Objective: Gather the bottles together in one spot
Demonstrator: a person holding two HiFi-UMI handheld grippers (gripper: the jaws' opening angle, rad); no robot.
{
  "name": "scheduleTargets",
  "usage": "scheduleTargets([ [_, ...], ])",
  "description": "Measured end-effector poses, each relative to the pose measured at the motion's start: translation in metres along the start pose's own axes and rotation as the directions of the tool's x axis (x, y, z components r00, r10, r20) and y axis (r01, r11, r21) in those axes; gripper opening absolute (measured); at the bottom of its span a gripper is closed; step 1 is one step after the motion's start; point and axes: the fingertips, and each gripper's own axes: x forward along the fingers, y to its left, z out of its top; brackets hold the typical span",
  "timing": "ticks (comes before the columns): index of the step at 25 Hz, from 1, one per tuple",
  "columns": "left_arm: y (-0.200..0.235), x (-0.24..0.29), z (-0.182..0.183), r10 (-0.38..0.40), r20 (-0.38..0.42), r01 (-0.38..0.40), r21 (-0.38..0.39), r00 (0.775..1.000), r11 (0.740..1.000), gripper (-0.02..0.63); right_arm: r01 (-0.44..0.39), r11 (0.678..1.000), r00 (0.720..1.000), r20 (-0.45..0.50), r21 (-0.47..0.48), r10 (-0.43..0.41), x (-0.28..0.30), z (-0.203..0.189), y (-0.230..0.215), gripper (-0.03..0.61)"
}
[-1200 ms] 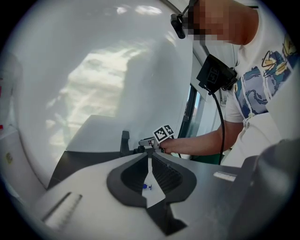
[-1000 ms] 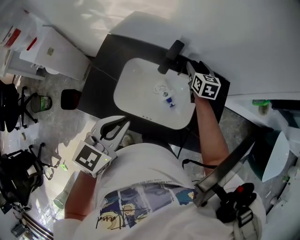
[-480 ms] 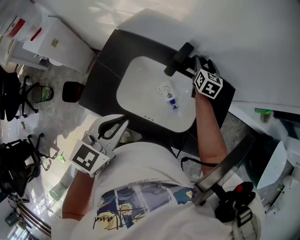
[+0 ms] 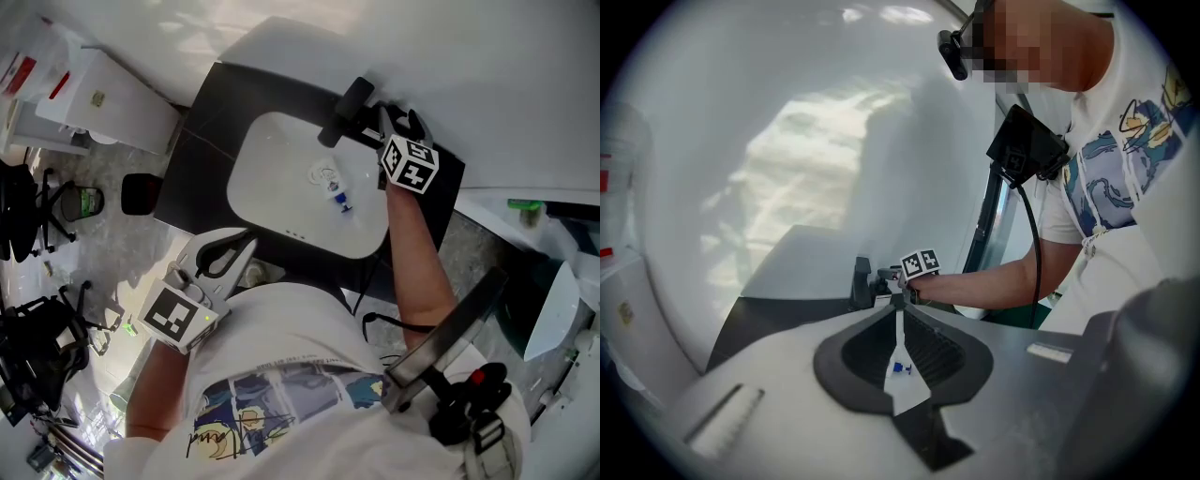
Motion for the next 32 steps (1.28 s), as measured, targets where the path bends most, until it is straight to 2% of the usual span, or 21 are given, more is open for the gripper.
scheduleTargets([
  [10,-0.017,-0.006,-0.004,-0.088,0.01,0.087,0.038,0.996,0.995,0.029,0.014,1.0,1.0,0.016,0.009,-0.014,-0.064,-0.012,0.01,0.272],
  [14,-0.024,-0.011,-0.005,-0.122,0.012,0.122,0.05,0.992,0.991,0.029,-0.011,1.0,0.999,-0.034,0.006,0.011,-0.097,-0.045,0.03,0.272],
  [17,-0.029,-0.016,-0.008,-0.142,0.013,0.141,0.053,0.99,0.989,0.029,-0.066,0.997,0.989,-0.132,-0.036,0.061,-0.115,-0.086,0.052,0.27],
  [23,-0.037,-0.023,-0.015,-0.166,0.008,0.165,0.051,0.986,0.985,0.029,-0.205,0.972,0.916,-0.374,-0.114,0.149,-0.13,-0.175,0.09,0.261],
  [32,-0.035,-0.032,-0.027,-0.153,-0.015,0.153,0.022,0.988,0.988,0.029,-0.296,0.941,0.811,-0.563,-0.165,0.156,-0.111,-0.239,0.108,0.261],
])
